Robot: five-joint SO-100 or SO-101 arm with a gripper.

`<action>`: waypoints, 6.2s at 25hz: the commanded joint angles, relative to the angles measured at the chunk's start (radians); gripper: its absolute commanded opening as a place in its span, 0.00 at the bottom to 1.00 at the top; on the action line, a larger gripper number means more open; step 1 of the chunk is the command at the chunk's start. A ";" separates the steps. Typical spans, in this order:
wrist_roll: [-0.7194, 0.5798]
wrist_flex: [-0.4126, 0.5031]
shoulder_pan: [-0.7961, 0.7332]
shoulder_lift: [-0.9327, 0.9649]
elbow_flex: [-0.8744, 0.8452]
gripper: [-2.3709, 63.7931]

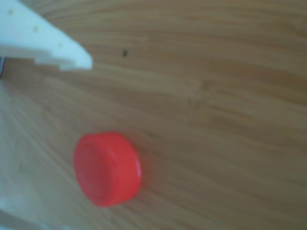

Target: Grasp a red cap and put it in the cup.

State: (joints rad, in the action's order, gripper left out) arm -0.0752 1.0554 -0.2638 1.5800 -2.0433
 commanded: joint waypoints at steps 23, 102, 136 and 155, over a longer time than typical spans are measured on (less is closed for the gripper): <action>0.006 -0.025 0.046 -0.091 0.120 0.71; 0.008 -0.057 0.011 -0.110 0.051 0.34; -0.003 0.100 0.305 -0.092 0.368 0.05; -0.005 0.354 0.851 -0.092 1.052 0.05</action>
State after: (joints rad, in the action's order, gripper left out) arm -0.0706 1.4097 0.5614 1.4603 -1.0677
